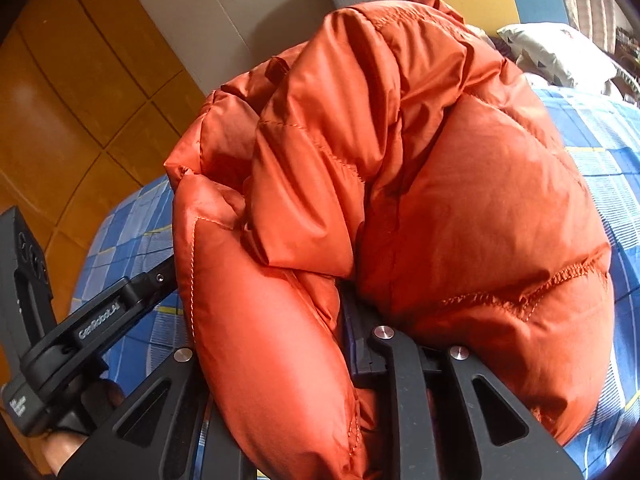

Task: Fold large clothes

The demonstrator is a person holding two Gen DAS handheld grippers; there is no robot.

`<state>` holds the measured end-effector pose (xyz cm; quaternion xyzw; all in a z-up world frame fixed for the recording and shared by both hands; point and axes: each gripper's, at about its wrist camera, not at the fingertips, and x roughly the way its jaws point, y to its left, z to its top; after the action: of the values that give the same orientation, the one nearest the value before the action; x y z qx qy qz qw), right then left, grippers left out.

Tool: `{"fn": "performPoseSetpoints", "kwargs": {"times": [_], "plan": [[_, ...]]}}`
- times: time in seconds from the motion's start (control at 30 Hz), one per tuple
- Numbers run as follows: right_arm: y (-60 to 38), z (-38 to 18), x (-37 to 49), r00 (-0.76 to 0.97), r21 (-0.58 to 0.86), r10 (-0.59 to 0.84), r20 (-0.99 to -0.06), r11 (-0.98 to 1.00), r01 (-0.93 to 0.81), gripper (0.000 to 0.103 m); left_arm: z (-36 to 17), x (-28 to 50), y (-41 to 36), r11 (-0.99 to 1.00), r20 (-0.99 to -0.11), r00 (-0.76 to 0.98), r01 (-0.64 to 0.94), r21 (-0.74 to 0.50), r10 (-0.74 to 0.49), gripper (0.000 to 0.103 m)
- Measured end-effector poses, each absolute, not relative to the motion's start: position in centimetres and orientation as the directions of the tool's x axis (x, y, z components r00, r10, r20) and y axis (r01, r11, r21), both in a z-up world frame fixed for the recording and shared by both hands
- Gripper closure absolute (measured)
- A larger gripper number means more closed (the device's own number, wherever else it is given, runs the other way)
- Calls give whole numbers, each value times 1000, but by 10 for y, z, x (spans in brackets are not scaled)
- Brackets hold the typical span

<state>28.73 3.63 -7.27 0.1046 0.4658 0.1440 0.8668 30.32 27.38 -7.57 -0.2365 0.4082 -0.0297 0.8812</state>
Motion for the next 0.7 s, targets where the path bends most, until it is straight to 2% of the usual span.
{"fn": "performPoseSetpoints", "kwargs": {"times": [0.13,0.27,0.4,0.47,0.57,0.6,0.63,0.7], "plan": [[36,-70,276,537,305,344,-770,938,-163,81,-74,300,270,900,-720,656,-141,-412,-227,80],[36,-68,265,553,295,342,-760,939,-175,80,-65,290,269,890,-693,676,-122,-439,-249,69],[32,-72,264,566,304,342,-750,939,-164,80,-61,277,272,873,-666,693,-109,-475,-276,65],[35,-72,267,569,295,328,-754,943,-153,76,-62,273,274,869,-666,691,-112,-481,-280,65],[41,-68,270,570,295,321,-756,945,-141,63,-65,271,275,867,-673,687,-127,-482,-274,65],[42,-65,269,572,301,328,-751,942,-145,52,-67,272,275,868,-677,684,-131,-479,-271,65],[44,-62,269,574,304,334,-748,941,-151,47,-67,272,274,871,-681,682,-131,-474,-268,65],[43,-57,268,590,310,322,-740,942,-126,47,-66,272,272,873,-680,684,-129,-471,-266,65]]}}
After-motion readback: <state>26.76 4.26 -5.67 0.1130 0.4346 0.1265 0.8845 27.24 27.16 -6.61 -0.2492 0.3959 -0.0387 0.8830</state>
